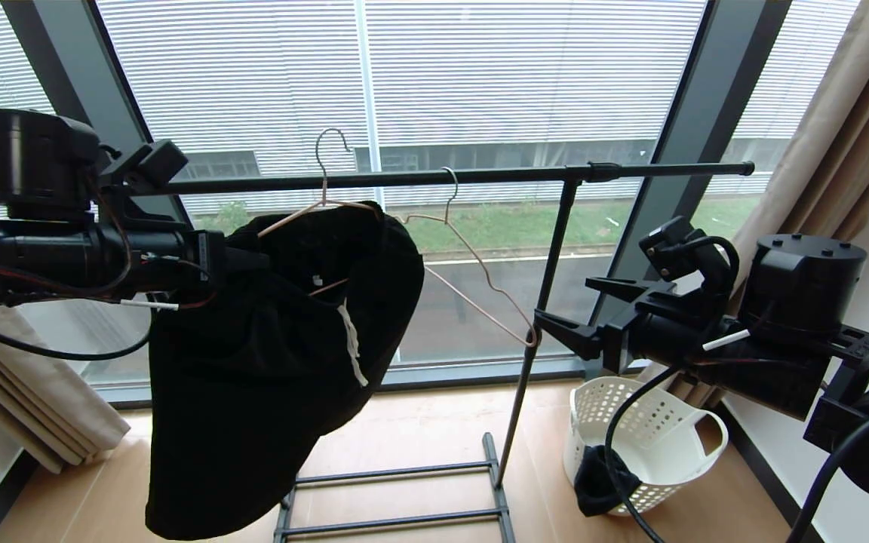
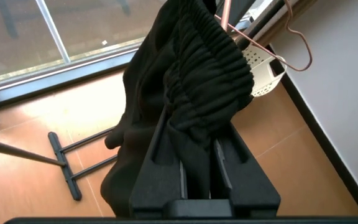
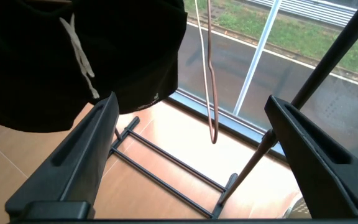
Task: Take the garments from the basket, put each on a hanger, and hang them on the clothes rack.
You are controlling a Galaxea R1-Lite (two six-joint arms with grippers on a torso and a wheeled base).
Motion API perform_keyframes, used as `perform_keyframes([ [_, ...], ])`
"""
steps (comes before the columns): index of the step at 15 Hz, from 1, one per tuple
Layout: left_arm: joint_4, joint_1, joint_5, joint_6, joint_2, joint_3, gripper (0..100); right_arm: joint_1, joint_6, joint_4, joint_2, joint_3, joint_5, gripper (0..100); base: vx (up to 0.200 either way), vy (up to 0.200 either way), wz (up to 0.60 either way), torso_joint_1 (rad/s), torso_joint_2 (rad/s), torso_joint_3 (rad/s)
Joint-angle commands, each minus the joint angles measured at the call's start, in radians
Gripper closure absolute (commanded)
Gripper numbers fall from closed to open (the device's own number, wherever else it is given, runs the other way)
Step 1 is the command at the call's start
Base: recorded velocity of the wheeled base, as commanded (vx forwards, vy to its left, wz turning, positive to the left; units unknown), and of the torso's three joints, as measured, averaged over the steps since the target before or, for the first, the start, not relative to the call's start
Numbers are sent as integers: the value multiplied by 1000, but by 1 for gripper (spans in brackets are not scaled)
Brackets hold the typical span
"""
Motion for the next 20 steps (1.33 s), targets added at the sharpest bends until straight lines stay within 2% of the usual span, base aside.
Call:
perform_keyframes([
  [1,-1,-19,3,-26,83,-59,100,0,0,-2,6,0,1,0,0,0,0,0,0,0],
  [7,-1,-14,4,-58,189,-155,100,-1,1,0,6,0,1,0,0,0,0,0,0,0],
  [9,-2,-13,4,-78,206,-164,100,0,1,0,7,2,1,0,0,0,0,0,0,0],
  [20,-17,-11,4,-84,261,-184,100,0,1,-2,18,3,1,0,0,0,0,0,0,0],
])
